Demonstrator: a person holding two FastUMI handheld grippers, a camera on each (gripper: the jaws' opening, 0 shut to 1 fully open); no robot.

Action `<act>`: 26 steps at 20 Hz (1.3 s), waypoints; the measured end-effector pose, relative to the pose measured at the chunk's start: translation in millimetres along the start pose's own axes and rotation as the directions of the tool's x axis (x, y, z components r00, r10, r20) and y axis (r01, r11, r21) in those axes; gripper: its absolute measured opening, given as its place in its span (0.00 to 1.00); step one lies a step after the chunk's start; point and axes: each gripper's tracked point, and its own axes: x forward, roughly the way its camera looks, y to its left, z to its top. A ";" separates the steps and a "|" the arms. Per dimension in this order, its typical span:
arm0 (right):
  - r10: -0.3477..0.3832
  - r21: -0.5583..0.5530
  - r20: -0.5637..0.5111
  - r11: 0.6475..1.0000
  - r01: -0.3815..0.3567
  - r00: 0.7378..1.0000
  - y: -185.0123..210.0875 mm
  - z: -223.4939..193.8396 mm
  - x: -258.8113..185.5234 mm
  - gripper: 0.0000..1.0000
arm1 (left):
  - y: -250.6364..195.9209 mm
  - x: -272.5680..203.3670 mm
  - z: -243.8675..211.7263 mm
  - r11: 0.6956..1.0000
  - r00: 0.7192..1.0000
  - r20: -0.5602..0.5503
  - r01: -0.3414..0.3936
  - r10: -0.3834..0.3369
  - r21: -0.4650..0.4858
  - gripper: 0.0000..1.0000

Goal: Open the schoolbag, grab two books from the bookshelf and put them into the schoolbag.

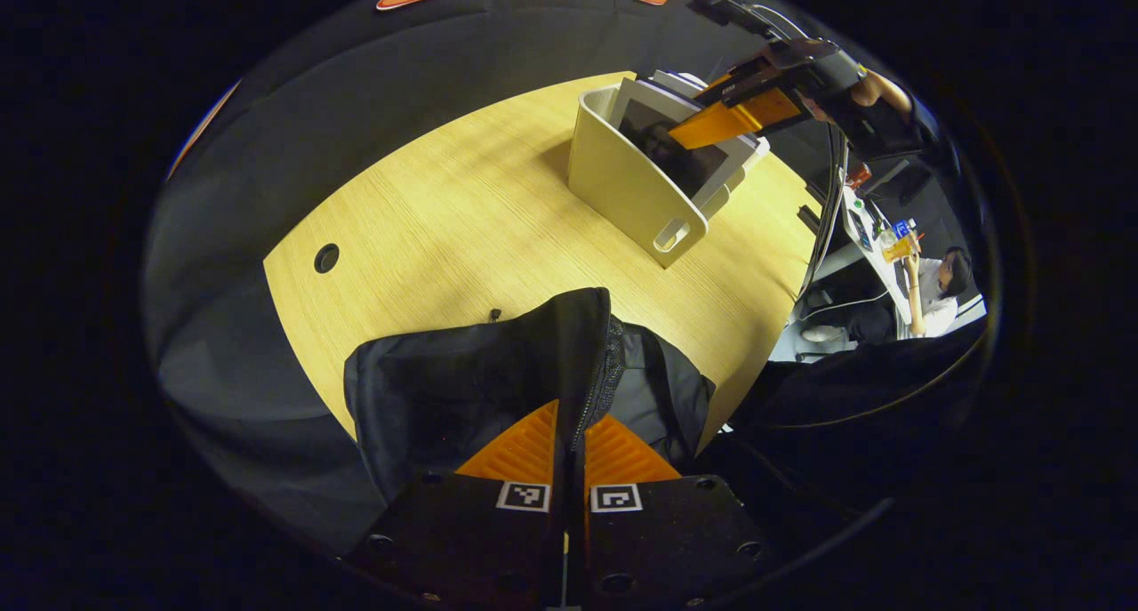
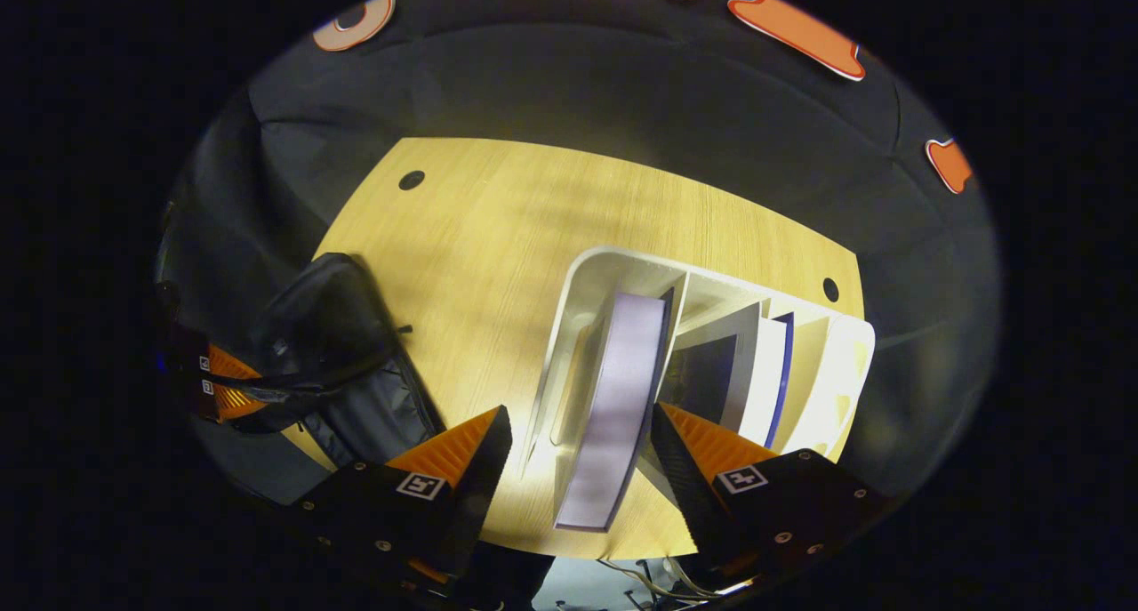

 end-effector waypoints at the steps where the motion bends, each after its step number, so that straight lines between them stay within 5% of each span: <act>1: -0.007 0.001 -0.014 1.000 0.007 1.000 2.8 -1.5 4.6 0.93 | 2.0 1.6 -0.2 1.000 1.000 0.001 -0.001 0.001 0.001 0.03; 3: -0.021 0.019 -0.043 1.000 0.022 0.999 -3.4 -4.9 11.6 0.88 | 2.6 2.7 0.3 1.000 1.000 0.002 -0.002 0.002 0.001 0.03; 4: -0.031 0.032 -0.055 0.999 0.033 0.998 -6.3 -5.8 14.3 0.72 | 1.3 2.8 0.3 1.000 1.000 0.002 0.001 -0.001 0.001 0.02; 5: -0.034 0.056 -0.060 0.998 0.037 0.998 -7.5 -6.8 14.4 0.73 | 1.7 3.8 -0.5 1.000 1.000 0.004 0.004 -0.004 0.003 0.02; 6: -0.021 0.083 -0.070 0.996 0.027 0.997 -4.8 -6.9 15.0 0.51 | 1.8 4.4 -0.9 1.000 1.000 0.002 0.005 -0.005 0.002 0.03; 8: -0.006 0.138 -0.084 0.990 0.017 0.996 0.1 -8.3 12.2 0.41 | 1.0 6.5 -2.5 1.000 1.000 0.003 0.008 -0.008 0.006 0.02; 26: 0.055 0.208 0.021 0.976 -0.058 0.998 10.3 -107.3 -74.0 0.33 | -9.5 19.3 -6.6 0.998 1.000 0.005 0.015 -0.015 0.054 0.02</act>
